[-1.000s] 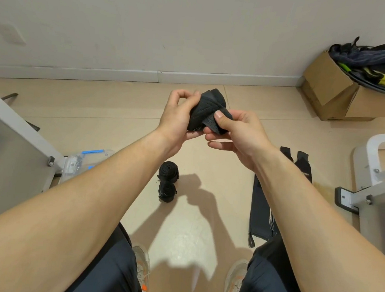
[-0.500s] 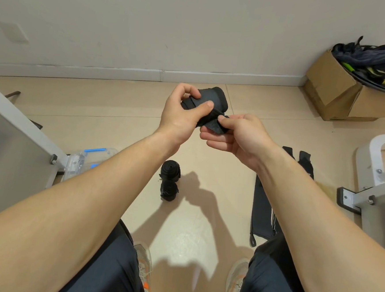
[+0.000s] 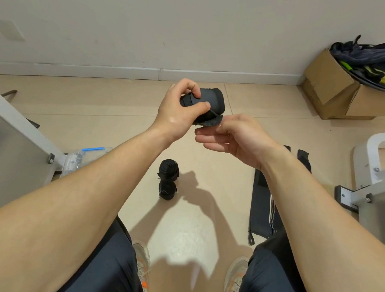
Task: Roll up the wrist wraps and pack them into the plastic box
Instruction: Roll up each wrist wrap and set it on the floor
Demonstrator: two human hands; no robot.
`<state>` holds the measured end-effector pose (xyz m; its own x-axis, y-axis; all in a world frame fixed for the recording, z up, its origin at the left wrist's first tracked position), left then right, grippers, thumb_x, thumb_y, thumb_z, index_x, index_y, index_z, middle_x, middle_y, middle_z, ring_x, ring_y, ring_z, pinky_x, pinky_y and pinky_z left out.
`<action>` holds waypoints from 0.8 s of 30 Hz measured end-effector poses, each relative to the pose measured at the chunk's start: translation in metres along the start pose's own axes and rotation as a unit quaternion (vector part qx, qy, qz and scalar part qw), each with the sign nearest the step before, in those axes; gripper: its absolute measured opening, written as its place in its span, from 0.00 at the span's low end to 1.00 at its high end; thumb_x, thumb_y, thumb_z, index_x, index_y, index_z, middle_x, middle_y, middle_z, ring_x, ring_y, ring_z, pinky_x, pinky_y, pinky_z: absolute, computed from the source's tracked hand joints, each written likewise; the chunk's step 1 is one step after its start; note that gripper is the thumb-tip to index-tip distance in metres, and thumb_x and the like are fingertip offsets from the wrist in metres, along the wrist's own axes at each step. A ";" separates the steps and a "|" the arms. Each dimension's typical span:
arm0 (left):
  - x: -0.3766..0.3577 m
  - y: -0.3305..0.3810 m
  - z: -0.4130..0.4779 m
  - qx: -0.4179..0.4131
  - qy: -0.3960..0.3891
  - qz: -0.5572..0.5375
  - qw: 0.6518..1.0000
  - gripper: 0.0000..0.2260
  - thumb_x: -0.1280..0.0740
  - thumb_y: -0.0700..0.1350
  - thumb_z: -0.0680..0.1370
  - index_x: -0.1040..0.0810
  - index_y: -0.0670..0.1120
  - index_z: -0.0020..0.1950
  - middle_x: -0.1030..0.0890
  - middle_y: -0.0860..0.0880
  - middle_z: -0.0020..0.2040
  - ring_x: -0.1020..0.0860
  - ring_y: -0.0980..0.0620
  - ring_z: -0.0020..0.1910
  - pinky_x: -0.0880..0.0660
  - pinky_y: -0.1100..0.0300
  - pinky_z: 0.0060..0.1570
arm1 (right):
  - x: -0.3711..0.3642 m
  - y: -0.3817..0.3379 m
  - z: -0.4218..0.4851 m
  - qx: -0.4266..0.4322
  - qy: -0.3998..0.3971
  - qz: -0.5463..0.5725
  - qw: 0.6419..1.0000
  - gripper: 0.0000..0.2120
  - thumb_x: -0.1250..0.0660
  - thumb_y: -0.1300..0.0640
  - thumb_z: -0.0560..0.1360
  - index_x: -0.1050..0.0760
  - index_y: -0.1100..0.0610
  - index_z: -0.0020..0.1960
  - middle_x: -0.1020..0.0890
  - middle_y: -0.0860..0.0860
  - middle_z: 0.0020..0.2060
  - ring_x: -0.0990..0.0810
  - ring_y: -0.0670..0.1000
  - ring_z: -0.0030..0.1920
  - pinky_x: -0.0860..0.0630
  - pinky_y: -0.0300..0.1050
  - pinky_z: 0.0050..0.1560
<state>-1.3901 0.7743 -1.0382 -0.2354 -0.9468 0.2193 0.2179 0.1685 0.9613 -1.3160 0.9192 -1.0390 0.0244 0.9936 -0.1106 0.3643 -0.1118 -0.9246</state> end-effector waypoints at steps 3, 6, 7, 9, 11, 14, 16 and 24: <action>0.001 -0.005 0.001 0.017 -0.005 -0.023 1.000 0.12 0.27 0.42 0.75 0.28 0.54 0.43 0.27 0.53 0.48 0.27 0.51 0.44 0.29 0.61 0.38 | 0.001 0.001 0.000 0.034 -0.005 -0.082 0.996 0.13 0.42 0.64 0.84 0.19 0.62 0.54 0.13 0.59 0.48 0.12 0.54 0.48 0.17 0.46 0.52; 0.001 -0.005 0.000 0.023 -0.008 -0.041 0.999 0.11 0.28 0.40 0.76 0.28 0.53 0.42 0.28 0.53 0.45 0.28 0.51 0.42 0.30 0.63 0.36 | -0.002 0.002 0.002 0.071 0.030 -0.132 0.988 0.14 0.41 0.58 0.86 0.21 0.63 0.47 0.14 0.58 0.42 0.13 0.50 0.40 0.16 0.44 0.45; 0.000 -0.004 0.000 0.023 -0.009 -0.044 0.999 0.11 0.28 0.40 0.76 0.28 0.53 0.42 0.28 0.53 0.44 0.29 0.51 0.42 0.31 0.63 0.36 | -0.002 0.002 0.003 0.080 0.043 -0.142 0.986 0.15 0.41 0.59 0.86 0.22 0.63 0.45 0.14 0.58 0.40 0.13 0.50 0.38 0.17 0.44 0.43; -0.002 -0.003 0.000 0.025 -0.012 -0.047 0.998 0.10 0.29 0.42 0.76 0.28 0.53 0.41 0.28 0.53 0.43 0.29 0.51 0.41 0.32 0.61 0.37 | -0.003 0.001 0.003 0.089 0.065 -0.151 0.982 0.15 0.39 0.57 0.85 0.23 0.62 0.43 0.14 0.57 0.37 0.14 0.50 0.34 0.17 0.44 0.41; -0.002 -0.001 0.000 0.035 -0.018 -0.049 0.998 0.06 0.32 0.46 0.74 0.27 0.55 0.39 0.28 0.54 0.42 0.30 0.52 0.41 0.34 0.59 0.38 | -0.004 0.002 0.003 0.092 0.088 -0.155 0.980 0.16 0.37 0.54 0.84 0.22 0.63 0.42 0.14 0.58 0.35 0.15 0.51 0.32 0.17 0.46 0.40; -0.001 0.002 -0.002 0.048 -0.040 -0.058 0.996 0.05 0.32 0.54 0.72 0.27 0.56 0.39 0.28 0.53 0.41 0.30 0.51 0.40 0.34 0.56 0.41 | -0.006 0.005 0.003 0.103 0.131 -0.176 0.970 0.20 0.37 0.50 0.84 0.21 0.64 0.42 0.14 0.59 0.33 0.16 0.53 0.31 0.17 0.50 0.39; -0.001 0.001 -0.006 0.029 -0.057 -0.050 0.997 0.12 0.29 0.59 0.69 0.27 0.55 0.42 0.28 0.51 0.44 0.28 0.51 0.41 0.30 0.58 0.40 | -0.007 0.007 0.003 0.103 0.162 -0.180 0.965 0.25 0.38 0.44 0.83 0.21 0.65 0.41 0.15 0.58 0.31 0.17 0.53 0.29 0.19 0.49 0.36; -0.007 -0.006 -0.014 0.035 -0.080 -0.007 0.996 0.23 0.18 0.49 0.69 0.29 0.52 0.53 0.26 0.52 0.48 0.24 0.51 0.44 0.19 0.48 0.51 | 0.003 0.005 0.004 0.087 0.244 -0.199 0.945 0.30 0.34 0.34 0.77 0.24 0.58 0.30 0.24 0.51 0.20 0.29 0.49 0.22 0.32 0.42 0.30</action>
<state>-1.3761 0.7762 -1.0484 -0.3877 -0.8942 0.2237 0.1475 0.1794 0.9727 -1.3173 0.9214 -1.0457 0.3601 0.8424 0.4009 0.2778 0.3134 -0.9081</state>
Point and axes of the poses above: each hand's wrist, its own z-axis towards the middle knuckle, its own x-axis out of the back of the hand, y = z × x, the point moved 2 cm from there along z, towards the middle knuckle
